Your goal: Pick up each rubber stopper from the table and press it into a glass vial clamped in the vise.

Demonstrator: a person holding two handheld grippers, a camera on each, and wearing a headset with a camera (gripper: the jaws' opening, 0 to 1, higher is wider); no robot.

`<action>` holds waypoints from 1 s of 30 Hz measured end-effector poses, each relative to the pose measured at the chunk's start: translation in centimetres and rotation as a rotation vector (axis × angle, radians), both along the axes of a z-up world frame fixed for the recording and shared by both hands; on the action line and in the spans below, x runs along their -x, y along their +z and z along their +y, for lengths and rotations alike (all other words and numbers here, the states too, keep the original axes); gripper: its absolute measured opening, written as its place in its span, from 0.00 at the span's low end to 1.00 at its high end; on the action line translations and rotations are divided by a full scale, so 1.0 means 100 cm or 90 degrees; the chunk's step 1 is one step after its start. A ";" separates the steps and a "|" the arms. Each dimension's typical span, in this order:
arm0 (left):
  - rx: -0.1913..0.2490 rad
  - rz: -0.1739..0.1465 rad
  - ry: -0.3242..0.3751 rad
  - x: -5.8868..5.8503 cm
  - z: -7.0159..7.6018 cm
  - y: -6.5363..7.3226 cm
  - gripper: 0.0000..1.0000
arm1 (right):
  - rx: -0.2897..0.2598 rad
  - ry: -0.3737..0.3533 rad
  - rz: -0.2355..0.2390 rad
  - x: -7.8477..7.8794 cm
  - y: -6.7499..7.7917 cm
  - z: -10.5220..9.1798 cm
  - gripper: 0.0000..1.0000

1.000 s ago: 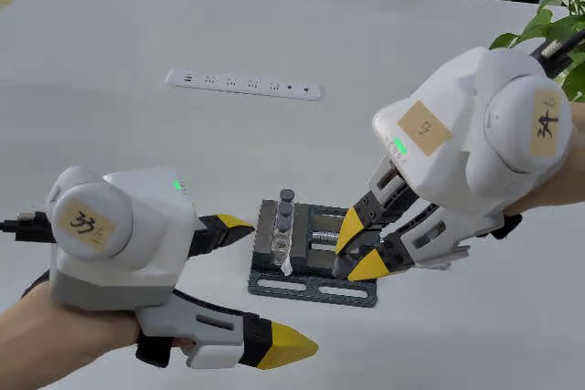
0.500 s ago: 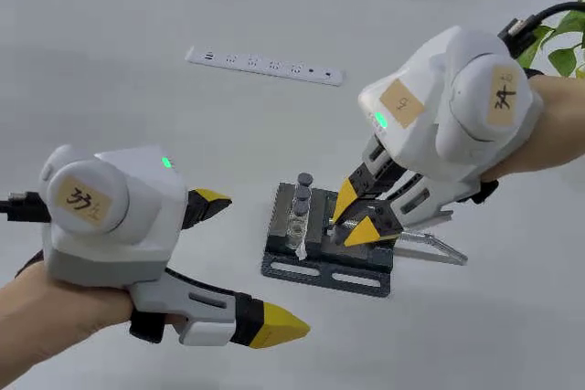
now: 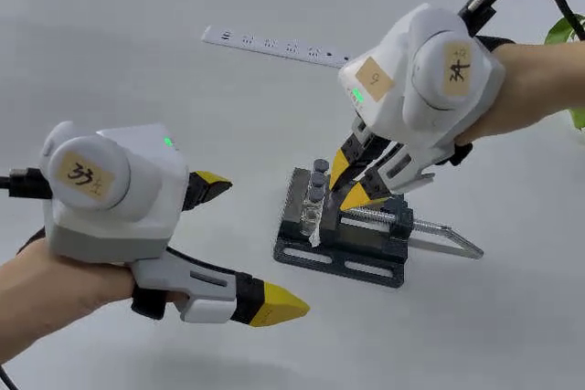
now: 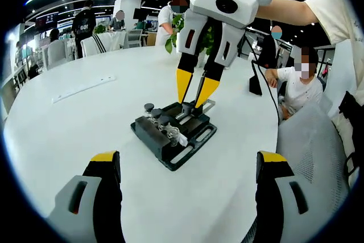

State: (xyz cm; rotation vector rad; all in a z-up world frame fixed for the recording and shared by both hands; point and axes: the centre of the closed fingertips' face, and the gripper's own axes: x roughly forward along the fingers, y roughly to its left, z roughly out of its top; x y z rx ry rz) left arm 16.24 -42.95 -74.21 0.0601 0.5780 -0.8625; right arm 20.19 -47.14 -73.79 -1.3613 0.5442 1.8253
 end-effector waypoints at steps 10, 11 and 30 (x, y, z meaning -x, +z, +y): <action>0.002 0.003 0.012 0.000 0.002 0.000 0.98 | 0.022 0.040 -0.006 -0.004 -0.009 0.011 0.05; 0.002 0.004 0.013 0.000 0.001 0.000 0.98 | 0.023 0.041 -0.006 -0.004 -0.009 0.012 0.05; 0.006 0.015 0.024 0.005 0.007 -0.006 0.97 | 0.059 0.089 -0.009 0.002 -0.029 0.013 0.05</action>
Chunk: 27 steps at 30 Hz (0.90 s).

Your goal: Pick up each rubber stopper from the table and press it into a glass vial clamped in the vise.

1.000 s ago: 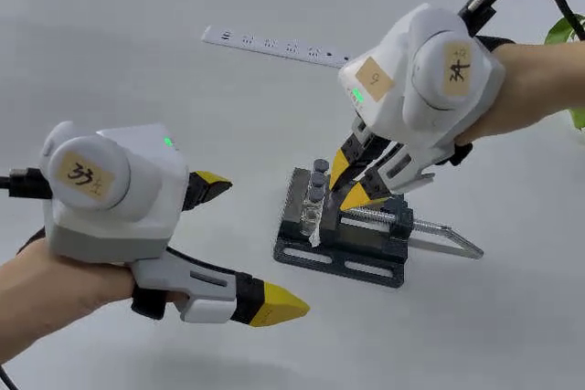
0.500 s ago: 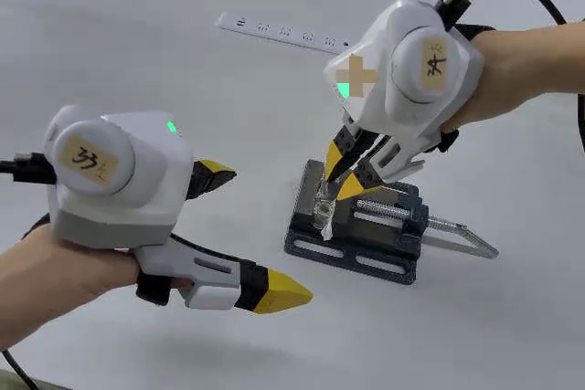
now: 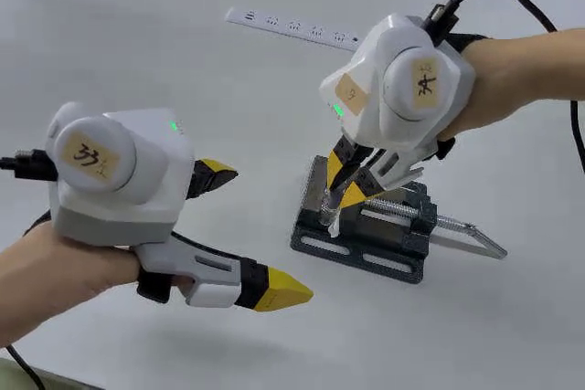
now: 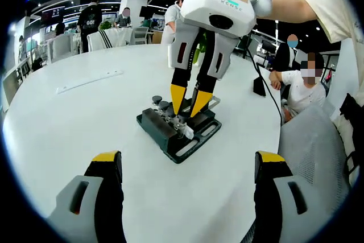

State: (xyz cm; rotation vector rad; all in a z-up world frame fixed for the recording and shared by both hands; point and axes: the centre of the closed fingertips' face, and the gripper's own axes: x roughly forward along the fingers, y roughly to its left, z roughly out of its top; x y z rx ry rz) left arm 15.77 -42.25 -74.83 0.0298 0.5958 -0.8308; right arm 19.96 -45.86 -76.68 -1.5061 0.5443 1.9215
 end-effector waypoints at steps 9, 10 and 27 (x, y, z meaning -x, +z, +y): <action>0.003 0.008 0.001 0.003 0.001 -0.002 0.95 | 0.011 0.012 -0.005 -0.002 -0.003 0.001 0.05; 0.004 0.008 0.002 0.003 0.001 -0.002 0.95 | 0.011 0.011 -0.004 -0.003 -0.003 0.001 0.05; 0.012 0.013 0.004 0.005 0.000 -0.005 0.94 | 0.038 0.046 -0.033 -0.003 -0.005 0.000 0.05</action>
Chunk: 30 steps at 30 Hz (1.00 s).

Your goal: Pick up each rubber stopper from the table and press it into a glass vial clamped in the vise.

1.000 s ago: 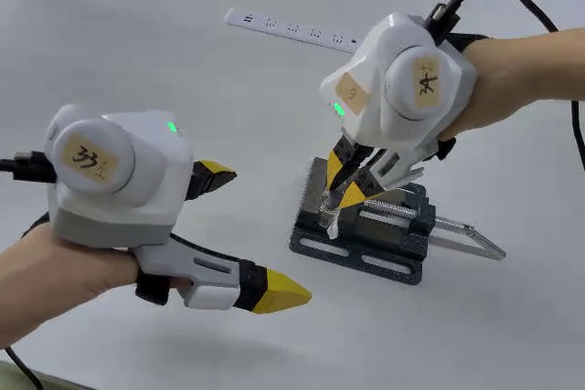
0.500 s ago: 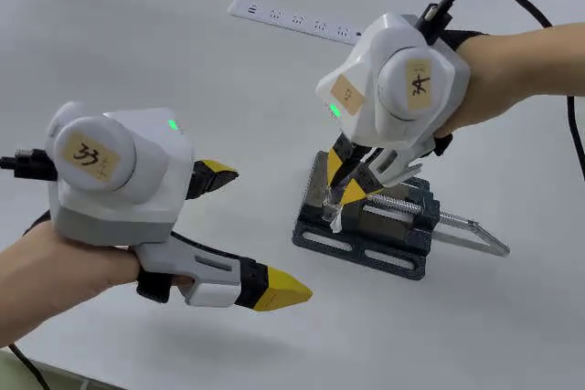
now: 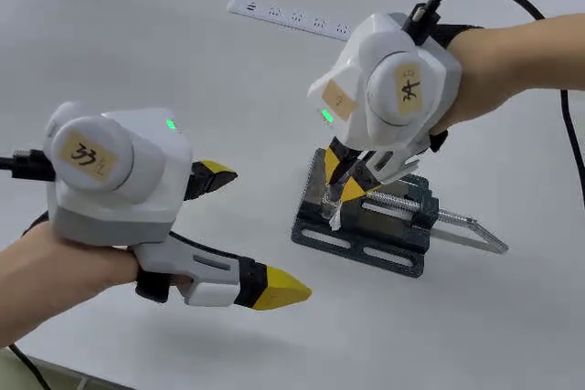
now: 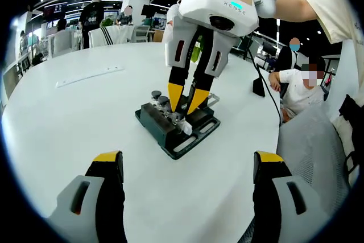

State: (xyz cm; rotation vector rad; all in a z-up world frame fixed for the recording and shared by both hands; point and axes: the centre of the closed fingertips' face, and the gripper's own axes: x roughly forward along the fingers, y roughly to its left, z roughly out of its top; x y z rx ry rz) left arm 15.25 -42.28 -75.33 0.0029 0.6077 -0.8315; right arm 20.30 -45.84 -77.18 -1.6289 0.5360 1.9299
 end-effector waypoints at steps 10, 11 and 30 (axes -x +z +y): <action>0.001 -0.001 0.002 -0.001 0.001 0.000 0.94 | 0.025 -0.052 0.012 0.000 -0.001 0.002 0.04; 0.001 -0.002 0.002 -0.001 0.000 0.000 0.94 | 0.026 -0.058 0.015 -0.001 -0.001 0.003 0.04; 0.004 0.000 0.000 -0.001 -0.002 -0.001 0.94 | 0.069 -0.129 0.014 0.001 -0.001 0.003 0.04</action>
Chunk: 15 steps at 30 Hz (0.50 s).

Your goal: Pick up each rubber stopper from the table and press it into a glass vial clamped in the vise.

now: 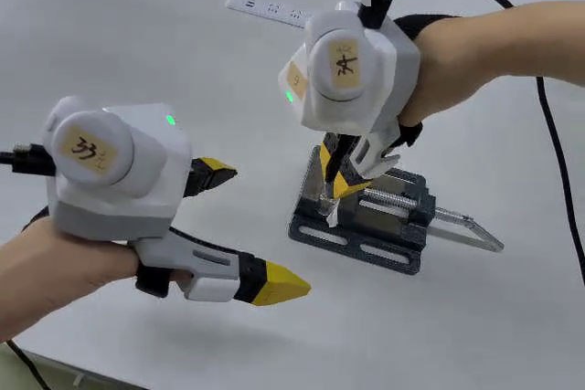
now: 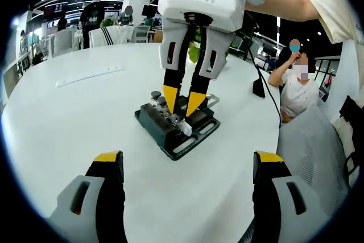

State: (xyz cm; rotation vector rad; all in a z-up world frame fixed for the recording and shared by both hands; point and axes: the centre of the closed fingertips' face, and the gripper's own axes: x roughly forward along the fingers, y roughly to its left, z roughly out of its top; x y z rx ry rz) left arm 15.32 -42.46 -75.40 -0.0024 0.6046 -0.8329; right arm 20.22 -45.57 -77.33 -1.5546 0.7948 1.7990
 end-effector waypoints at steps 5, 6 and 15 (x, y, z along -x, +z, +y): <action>0.001 0.000 -0.001 0.000 -0.001 0.000 0.94 | -0.009 0.007 0.002 0.000 0.000 0.001 0.05; 0.001 0.000 -0.001 0.000 0.000 0.000 0.93 | -0.011 0.014 0.002 0.000 0.001 0.000 0.05; 0.000 0.004 0.001 0.002 0.002 -0.002 0.93 | -0.023 0.034 0.004 -0.001 0.000 0.000 0.06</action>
